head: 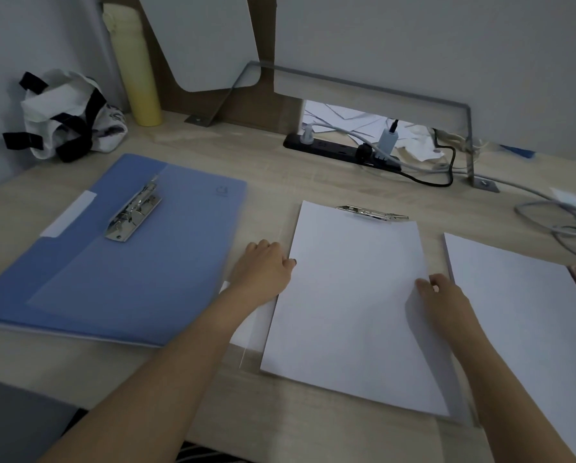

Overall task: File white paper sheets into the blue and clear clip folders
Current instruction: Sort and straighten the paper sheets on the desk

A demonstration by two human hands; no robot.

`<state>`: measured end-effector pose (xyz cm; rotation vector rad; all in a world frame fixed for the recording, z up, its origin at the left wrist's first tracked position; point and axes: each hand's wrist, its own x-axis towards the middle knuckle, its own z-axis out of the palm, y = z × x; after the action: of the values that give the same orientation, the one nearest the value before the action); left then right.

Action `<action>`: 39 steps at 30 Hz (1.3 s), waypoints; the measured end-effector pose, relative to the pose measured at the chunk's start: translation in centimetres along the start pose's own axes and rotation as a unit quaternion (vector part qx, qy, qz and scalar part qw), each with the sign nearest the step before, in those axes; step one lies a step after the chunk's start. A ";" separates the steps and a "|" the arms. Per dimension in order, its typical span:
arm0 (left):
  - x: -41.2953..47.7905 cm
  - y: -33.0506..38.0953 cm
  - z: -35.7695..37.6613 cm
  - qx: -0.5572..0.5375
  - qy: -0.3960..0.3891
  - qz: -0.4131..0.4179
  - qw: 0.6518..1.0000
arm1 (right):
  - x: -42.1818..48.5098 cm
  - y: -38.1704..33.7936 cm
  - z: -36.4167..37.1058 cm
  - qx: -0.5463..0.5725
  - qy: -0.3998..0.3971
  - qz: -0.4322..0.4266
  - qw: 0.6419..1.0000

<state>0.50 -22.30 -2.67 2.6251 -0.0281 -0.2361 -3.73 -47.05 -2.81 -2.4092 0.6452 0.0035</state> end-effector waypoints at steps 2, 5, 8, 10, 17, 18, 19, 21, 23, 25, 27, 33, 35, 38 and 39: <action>0.0 0.0 -0.1 0.001 -0.007 -0.002 1.000 | 0.0 0.0 -0.1 -0.004 -0.002 0.002 1.000; -0.1 0.0 -0.2 0.007 -0.012 0.000 1.000 | -0.1 -0.1 -0.1 -0.009 0.001 0.006 1.000; -0.1 0.0 -0.2 0.008 -0.010 0.007 1.000 | -0.2 -0.3 0.0 -0.023 0.005 0.009 1.000; -0.1 0.1 -0.3 0.011 -0.012 0.007 1.000 | -0.2 -0.5 -0.1 -0.039 0.006 0.009 0.999; -0.1 0.1 -0.3 0.018 -0.013 0.007 1.000 | -0.7 -0.8 0.0 -0.138 0.012 -0.010 0.990; -0.2 0.1 -0.3 0.017 -0.014 0.007 1.000 | -0.7 -0.8 0.0 -0.145 0.017 -0.014 0.989; -0.2 0.1 -0.3 0.016 -0.015 0.008 1.000 | -0.7 -0.7 0.1 -0.150 0.021 -0.019 0.988; -0.2 0.1 -0.3 0.018 -0.014 0.010 1.000 | -0.8 -0.7 0.1 -0.161 0.031 -0.027 0.986; -0.2 0.1 -0.3 0.024 -0.011 0.012 1.000 | -1.0 -0.8 0.1 -0.172 0.038 -0.035 0.984; -0.2 0.1 -0.2 0.028 -0.008 0.012 0.999 | -1.3 -0.9 0.2 -0.183 0.045 -0.042 0.981; -0.2 0.1 -0.1 0.035 -0.005 0.014 0.999 | -1.5 -0.8 0.3 -0.196 0.059 -0.051 0.977; -0.4 0.3 0.5 0.046 0.048 0.037 0.997 | -1.9 0.3 1.6 -0.290 0.142 -0.132 0.937; -0.5 0.5 0.9 0.046 0.059 0.106 0.992 | -1.6 0.8 2.1 -0.296 0.148 -0.171 0.928; -0.5 1.2 1.4 0.027 0.012 0.174 0.984 | -1.4 1.0 2.1 -0.302 0.152 -0.190 0.922; -0.3 1.5 1.5 0.026 -0.003 0.176 0.984 | -1.4 1.0 2.0 -0.304 0.152 -0.185 0.922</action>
<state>-0.05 -24.31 -3.23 2.6145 -0.5011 -0.1217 -5.12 -45.94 -4.76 -3.1437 0.3348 -0.3886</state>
